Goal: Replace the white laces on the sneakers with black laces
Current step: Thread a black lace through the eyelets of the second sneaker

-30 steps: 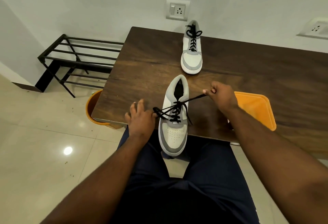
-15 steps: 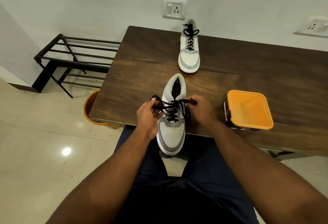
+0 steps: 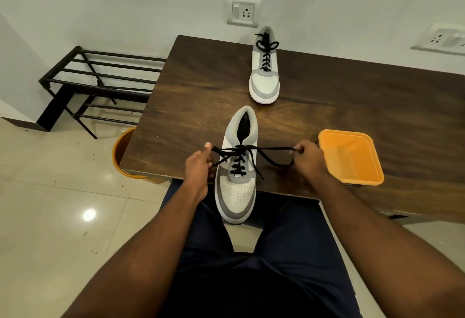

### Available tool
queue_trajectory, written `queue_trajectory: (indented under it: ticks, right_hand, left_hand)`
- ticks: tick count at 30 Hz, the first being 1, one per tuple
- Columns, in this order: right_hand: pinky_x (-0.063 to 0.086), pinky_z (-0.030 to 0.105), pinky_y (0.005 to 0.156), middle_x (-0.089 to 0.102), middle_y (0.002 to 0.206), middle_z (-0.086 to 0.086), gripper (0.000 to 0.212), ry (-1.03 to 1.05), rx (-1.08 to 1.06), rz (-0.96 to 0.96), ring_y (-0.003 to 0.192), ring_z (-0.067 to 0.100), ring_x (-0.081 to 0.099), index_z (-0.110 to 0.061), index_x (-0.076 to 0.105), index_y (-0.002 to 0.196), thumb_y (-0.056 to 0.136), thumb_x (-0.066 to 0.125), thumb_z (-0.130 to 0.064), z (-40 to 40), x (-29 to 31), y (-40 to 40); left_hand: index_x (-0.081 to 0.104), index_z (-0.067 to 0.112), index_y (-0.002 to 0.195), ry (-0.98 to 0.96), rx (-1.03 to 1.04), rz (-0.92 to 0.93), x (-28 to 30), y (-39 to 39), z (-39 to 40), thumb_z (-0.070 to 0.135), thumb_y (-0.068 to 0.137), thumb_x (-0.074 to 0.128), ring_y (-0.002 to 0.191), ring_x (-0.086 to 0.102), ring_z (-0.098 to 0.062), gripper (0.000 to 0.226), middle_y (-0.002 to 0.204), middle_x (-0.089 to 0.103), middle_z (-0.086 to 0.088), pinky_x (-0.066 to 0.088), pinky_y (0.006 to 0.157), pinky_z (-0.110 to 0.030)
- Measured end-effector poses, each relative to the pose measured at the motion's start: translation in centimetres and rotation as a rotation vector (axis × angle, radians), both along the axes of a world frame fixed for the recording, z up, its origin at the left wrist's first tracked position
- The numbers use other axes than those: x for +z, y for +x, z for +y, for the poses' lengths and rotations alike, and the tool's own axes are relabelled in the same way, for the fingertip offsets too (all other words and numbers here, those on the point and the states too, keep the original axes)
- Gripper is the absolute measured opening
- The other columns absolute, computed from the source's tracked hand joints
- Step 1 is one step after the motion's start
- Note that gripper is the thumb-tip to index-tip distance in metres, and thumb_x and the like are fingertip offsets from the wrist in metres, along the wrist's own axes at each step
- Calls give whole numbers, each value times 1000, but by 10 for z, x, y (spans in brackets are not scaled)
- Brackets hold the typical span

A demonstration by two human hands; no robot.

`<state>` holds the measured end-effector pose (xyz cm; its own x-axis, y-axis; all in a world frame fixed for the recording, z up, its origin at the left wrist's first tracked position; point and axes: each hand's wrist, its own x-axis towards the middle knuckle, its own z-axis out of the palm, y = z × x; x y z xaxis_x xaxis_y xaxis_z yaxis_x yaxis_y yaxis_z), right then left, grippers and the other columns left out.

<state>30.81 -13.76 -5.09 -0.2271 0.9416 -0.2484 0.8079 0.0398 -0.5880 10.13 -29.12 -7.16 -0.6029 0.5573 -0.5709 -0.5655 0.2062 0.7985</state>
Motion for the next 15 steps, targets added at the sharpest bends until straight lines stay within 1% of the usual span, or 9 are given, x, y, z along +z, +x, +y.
queue_trajectory:
  ticks: [2,4,6,7,8,10,11,13,15]
  right_hand:
    - [50,40,83,66,78,6,8,-202,-192,456,81,24,66,-15,59,87,95,57,-15,-10,8,-21]
    - [52,36,72,58,70,3,9,-413,-383,803,57,13,59,-16,60,88,96,56,-14,-17,20,-39]
    - [40,28,53,51,62,-3,13,-489,-452,851,48,9,44,-21,59,80,93,61,-18,-20,27,-48]
    - [34,25,49,51,58,-5,16,-424,-388,749,49,9,43,-21,59,75,91,62,-20,-18,27,-47]
    - [32,25,50,52,57,-7,19,-286,-232,550,53,12,45,-20,59,72,91,61,-23,-14,22,-43]
    - [36,28,58,58,65,-4,23,41,172,6,66,19,54,-19,63,74,92,58,-33,-6,14,-28]
    - [39,29,62,62,74,1,24,135,293,-180,73,23,58,-17,67,82,93,56,-36,-1,12,-21]
    - [46,33,69,68,92,10,29,206,403,-353,86,31,63,-13,69,96,94,52,-37,7,16,-13]
    - [47,34,70,69,98,10,32,251,502,-492,89,31,64,-14,68,99,96,48,-39,12,22,-17]
  left_hand:
    - [57,16,74,20,-73,97,0,5,0,33,98,57,53,52,-7,29,62,59,4,44,50,-22]
    - [58,12,78,27,-97,171,-6,8,0,31,100,55,58,53,-8,29,68,59,0,47,56,-24]
    - [57,10,80,-9,-127,290,-13,5,-3,34,101,51,63,48,-12,32,68,53,-1,46,61,-29]
    - [58,10,80,-29,-158,374,-16,2,-4,35,102,49,66,49,-14,34,69,54,0,46,63,-32]
    - [61,10,82,-47,-200,467,-19,-1,-6,35,102,47,69,53,-14,35,72,59,0,47,67,-32]
    - [65,7,90,-88,-281,655,-21,-9,-9,34,103,45,77,61,-16,36,82,67,-1,50,71,-32]
    - [63,4,89,-109,-303,737,-21,-12,-10,32,103,44,74,59,-16,37,78,65,-1,47,68,-32]
    - [53,4,78,-134,-332,855,-19,-18,-8,28,103,45,62,45,-13,36,66,52,2,38,59,-28]
    - [45,9,73,-123,-384,957,-19,-23,-6,25,103,46,60,39,-12,34,63,46,3,34,56,-29]
